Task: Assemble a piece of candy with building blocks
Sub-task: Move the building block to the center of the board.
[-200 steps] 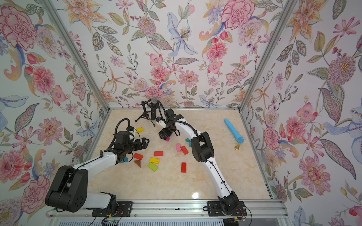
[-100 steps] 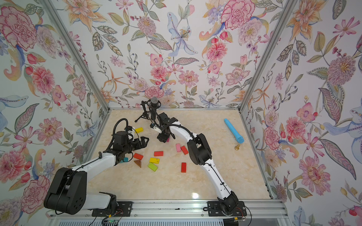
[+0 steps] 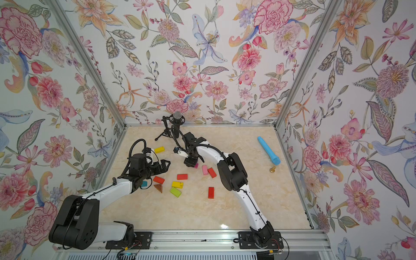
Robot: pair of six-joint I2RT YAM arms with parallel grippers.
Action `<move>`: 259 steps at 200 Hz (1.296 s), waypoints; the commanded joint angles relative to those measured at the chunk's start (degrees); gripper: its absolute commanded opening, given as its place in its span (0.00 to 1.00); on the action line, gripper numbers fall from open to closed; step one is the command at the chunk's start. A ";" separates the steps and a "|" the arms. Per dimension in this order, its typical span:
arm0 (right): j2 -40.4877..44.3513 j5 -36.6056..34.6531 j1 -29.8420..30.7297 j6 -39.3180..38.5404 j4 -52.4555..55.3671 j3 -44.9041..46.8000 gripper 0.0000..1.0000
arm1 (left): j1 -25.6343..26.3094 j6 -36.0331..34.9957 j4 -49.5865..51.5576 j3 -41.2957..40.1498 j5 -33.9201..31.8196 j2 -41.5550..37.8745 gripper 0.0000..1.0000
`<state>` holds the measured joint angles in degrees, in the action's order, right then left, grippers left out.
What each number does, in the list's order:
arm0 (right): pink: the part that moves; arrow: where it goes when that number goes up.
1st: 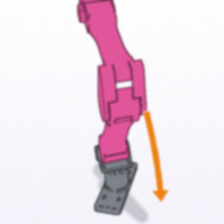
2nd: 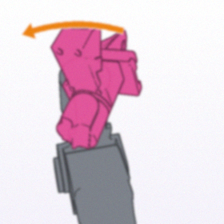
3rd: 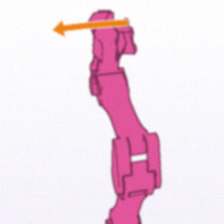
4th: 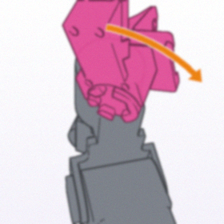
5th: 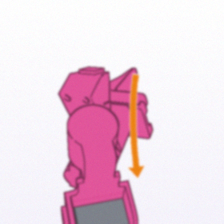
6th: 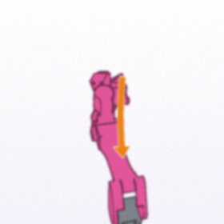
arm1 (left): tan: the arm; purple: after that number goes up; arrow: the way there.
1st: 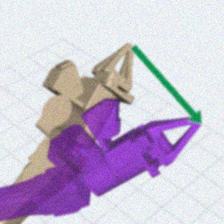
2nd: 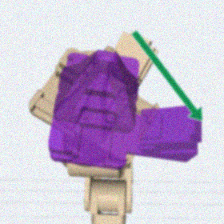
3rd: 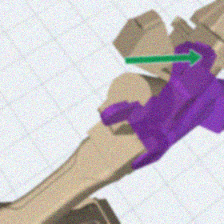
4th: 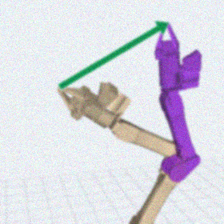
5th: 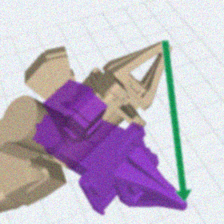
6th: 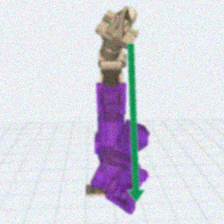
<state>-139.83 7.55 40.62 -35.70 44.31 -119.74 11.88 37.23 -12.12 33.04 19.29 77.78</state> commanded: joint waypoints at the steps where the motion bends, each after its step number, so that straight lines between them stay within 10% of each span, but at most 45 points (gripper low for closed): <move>1: 1.56 3.08 -0.29 -1.68 1.67 1.31 0.56 | -0.62 1.33 -2.39 -0.79 0.71 0.22 0.99; 78: 11.39 5.75 -3.08 12.63 -1.09 6.17 1.00 | -0.48 -0.89 -0.20 0.02 -0.95 -0.70 0.99; 139: 33.13 14.14 -0.27 43.83 -27.32 41.51 1.00 | -0.18 -3.05 0.05 1.09 -2.46 2.23 0.99; 259: 18.73 15.93 -0.52 52.18 -34.11 38.51 1.00 | 1.05 -2.69 -0.18 -0.56 -4.39 -0.32 0.99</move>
<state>-119.02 23.81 40.80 14.66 11.84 -79.85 12.64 35.16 -12.08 32.64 16.40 78.39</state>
